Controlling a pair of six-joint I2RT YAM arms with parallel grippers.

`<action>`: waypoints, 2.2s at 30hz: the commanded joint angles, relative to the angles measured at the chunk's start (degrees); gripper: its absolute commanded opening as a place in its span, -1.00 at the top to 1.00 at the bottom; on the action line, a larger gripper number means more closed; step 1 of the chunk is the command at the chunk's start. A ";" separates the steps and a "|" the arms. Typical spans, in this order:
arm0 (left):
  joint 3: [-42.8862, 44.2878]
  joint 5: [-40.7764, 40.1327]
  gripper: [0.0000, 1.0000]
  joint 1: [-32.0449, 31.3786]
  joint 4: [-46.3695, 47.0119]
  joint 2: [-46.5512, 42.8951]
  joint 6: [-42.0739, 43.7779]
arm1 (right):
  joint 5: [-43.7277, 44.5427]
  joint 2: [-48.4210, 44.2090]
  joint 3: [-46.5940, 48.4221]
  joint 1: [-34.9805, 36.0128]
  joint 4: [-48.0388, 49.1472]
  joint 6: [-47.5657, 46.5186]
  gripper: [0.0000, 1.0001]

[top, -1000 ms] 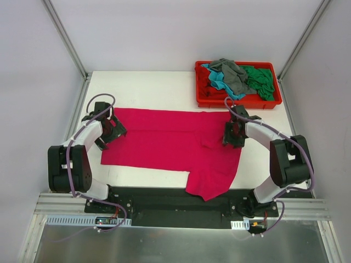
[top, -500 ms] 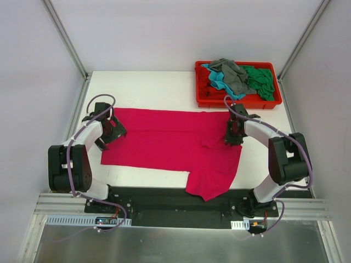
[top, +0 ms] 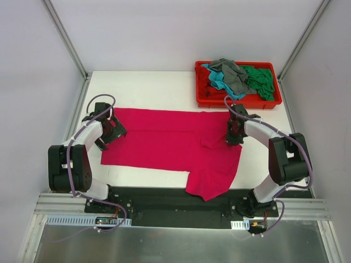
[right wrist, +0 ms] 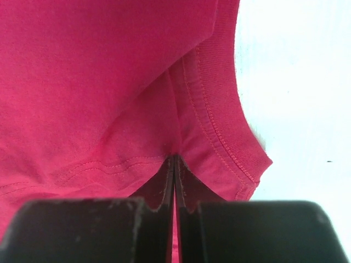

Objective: Fold and stack the t-shirts
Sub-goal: Fold the flattened tshirt in 1/3 of the way

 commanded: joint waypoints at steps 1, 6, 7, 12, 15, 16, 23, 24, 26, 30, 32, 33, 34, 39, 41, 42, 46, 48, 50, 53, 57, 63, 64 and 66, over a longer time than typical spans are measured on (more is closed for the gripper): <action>-0.47 -1.16 -0.98 0.70 -0.09 -0.58 1.16 | -0.36 -3.38 1.95 -0.08 -3.77 0.20 0.99; -0.47 -1.25 -0.98 0.62 -0.01 -0.49 1.16 | 0.25 -6.72 2.83 -0.08 -9.66 0.64 0.99; -0.55 -1.16 -0.98 0.70 -0.09 -0.40 1.16 | 0.51 -6.98 3.00 0.00 -10.80 0.56 0.99; -0.47 -0.90 -0.98 0.70 -0.18 -0.49 1.25 | -1.50 -8.74 1.69 0.00 -11.43 1.17 0.99; -0.56 -0.63 -0.98 0.62 -0.09 -0.66 1.25 | -3.18 -8.66 0.90 -0.08 -8.10 0.99 0.81; -0.64 -0.54 -0.98 0.70 -0.09 -0.75 1.33 | -3.18 -8.05 1.33 -0.09 -7.74 0.91 0.69; -0.91 -0.45 -0.98 0.70 -0.09 -0.84 1.42 | -0.63 -0.32 5.81 -0.35 -5.54 0.12 0.23; -0.91 -0.45 -0.98 0.70 -0.09 -0.75 1.42 | -1.06 0.65 5.99 -0.44 -4.93 -0.06 0.21; -0.99 -0.45 -0.98 0.70 -0.09 -0.58 1.42 | -1.85 2.50 6.52 -0.52 -3.87 -0.41 0.21; -0.82 -0.37 -0.98 0.70 -0.09 -0.49 1.42 | -0.89 4.17 6.96 -0.96 -3.96 -0.50 0.21; -0.82 -0.45 -0.98 0.62 -0.01 -0.49 1.51 | -0.45 4.35 6.70 -1.05 -4.04 -0.32 0.21; -0.82 -0.37 -0.98 0.70 -0.09 -0.49 1.42 | -0.37 4.18 6.35 -1.05 -4.31 -0.50 0.20; -0.91 -0.45 -0.98 0.70 -0.09 -0.49 1.51 | -0.10 3.91 6.00 -0.97 -4.40 -0.50 0.19; -0.82 -0.37 -0.98 0.70 -0.01 -0.40 1.33 | -2.11 3.47 4.76 -1.05 -3.17 -1.38 0.17; -0.73 -0.10 -0.98 0.62 -0.09 -0.23 1.42 | -6.31 3.82 4.59 -1.05 -1.59 -1.64 0.18; -0.73 -0.02 -0.98 0.70 -0.01 -0.23 1.42 | -7.47 3.91 4.59 -1.05 -1.06 -1.64 0.19; -0.91 0.07 -0.98 0.62 -0.09 -0.23 1.51 | -7.92 2.86 4.50 -1.05 -0.18 -1.20 0.23; -0.91 0.07 -0.98 0.62 -0.01 -0.23 1.60 | -8.45 1.89 4.24 -1.05 0.35 -1.12 0.25; -0.82 0.33 -0.98 0.62 -0.01 -0.05 1.60 | -8.71 0.84 3.89 -1.05 0.61 -0.77 0.25; -0.56 0.60 -0.98 0.62 -0.01 0.39 1.68 | -8.01 -1.09 3.36 -1.05 0.26 -0.32 0.25; -0.56 0.86 -0.98 0.70 -0.01 0.74 1.69 | -7.83 -2.94 2.57 -1.05 -0.88 -0.15 0.26; -0.47 0.95 -0.98 0.70 -0.01 0.83 1.69 | -11.44 -3.48 1.34 -1.05 0.26 -0.50 0.25; -0.47 1.13 -0.98 0.70 -0.09 0.92 1.77 | -11.44 -3.12 1.34 -0.97 0.26 -0.41 0.25; -0.47 1.30 -0.98 0.70 -0.01 1.00 1.95 | -11.53 -2.16 1.51 -1.05 0.44 -0.50 0.25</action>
